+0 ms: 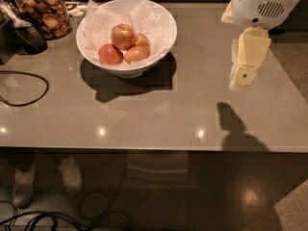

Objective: Pick apple from white bowl

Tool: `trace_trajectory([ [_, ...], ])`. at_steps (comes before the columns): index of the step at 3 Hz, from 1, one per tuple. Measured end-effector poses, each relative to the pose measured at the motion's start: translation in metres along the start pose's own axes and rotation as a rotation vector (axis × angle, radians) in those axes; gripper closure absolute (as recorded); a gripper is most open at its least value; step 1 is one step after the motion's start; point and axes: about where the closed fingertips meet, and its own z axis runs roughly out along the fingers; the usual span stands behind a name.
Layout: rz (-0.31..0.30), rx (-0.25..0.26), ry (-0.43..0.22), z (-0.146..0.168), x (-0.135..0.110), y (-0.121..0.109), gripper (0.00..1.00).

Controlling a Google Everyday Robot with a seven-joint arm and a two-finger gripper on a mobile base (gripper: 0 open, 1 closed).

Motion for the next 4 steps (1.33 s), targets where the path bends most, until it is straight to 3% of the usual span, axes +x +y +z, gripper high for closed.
trace_trajectory([
  [2, -0.011, 0.033, -0.060, 0.000, -0.008, -0.010, 0.00],
  [3, -0.019, 0.010, -0.091, 0.007, -0.023, -0.034, 0.00],
  [4, -0.068, 0.021, -0.118, 0.006, -0.051, -0.068, 0.00],
])
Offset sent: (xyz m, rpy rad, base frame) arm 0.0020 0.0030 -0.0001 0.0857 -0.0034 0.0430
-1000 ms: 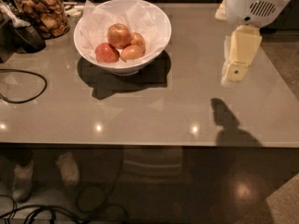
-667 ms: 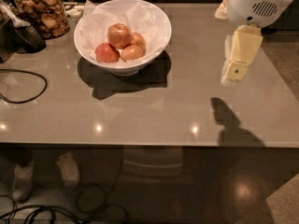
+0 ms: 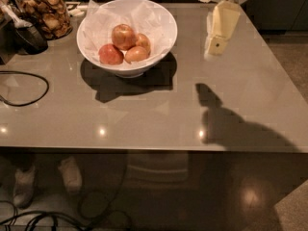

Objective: Pick apple from white bowl

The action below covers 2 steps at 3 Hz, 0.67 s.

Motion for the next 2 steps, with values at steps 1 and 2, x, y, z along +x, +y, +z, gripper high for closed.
trace_trajectory([
  [1, -0.047, 0.022, -0.019, 0.0004, -0.0209, -0.0253, 0.00],
  [2, -0.031, 0.061, -0.085, -0.0027, -0.0285, -0.0287, 0.00],
])
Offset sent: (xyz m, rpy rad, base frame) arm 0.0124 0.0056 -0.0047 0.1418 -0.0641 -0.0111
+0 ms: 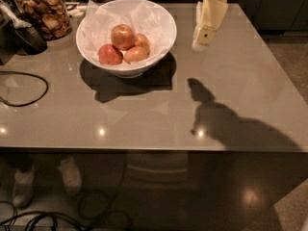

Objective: Pick apple from white bowl

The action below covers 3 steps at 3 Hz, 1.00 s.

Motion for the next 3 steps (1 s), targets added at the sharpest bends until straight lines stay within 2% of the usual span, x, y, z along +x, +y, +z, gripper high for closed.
trace_trajectory([
  [1, 0.069, 0.016, -0.083, 0.013, 0.002, -0.010, 0.00],
  [3, 0.110, -0.017, -0.198, 0.036, -0.004, -0.028, 0.00],
])
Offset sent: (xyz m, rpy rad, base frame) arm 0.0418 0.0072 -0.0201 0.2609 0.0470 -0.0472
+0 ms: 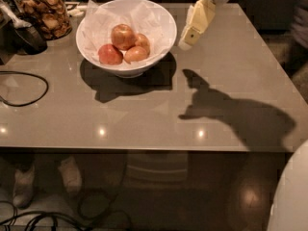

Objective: Pick apple from white bowl

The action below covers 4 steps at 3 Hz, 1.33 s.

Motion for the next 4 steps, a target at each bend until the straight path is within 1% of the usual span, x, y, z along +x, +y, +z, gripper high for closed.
trace_trajectory([
  [1, 0.000, 0.000, -0.003, 0.001, -0.001, -0.001, 0.00],
  [2, 0.023, 0.009, -0.071, 0.010, -0.005, -0.009, 0.00],
  [3, 0.030, -0.029, -0.120, 0.035, -0.017, -0.022, 0.00],
  [4, 0.002, -0.068, -0.150, 0.055, -0.035, -0.032, 0.00],
])
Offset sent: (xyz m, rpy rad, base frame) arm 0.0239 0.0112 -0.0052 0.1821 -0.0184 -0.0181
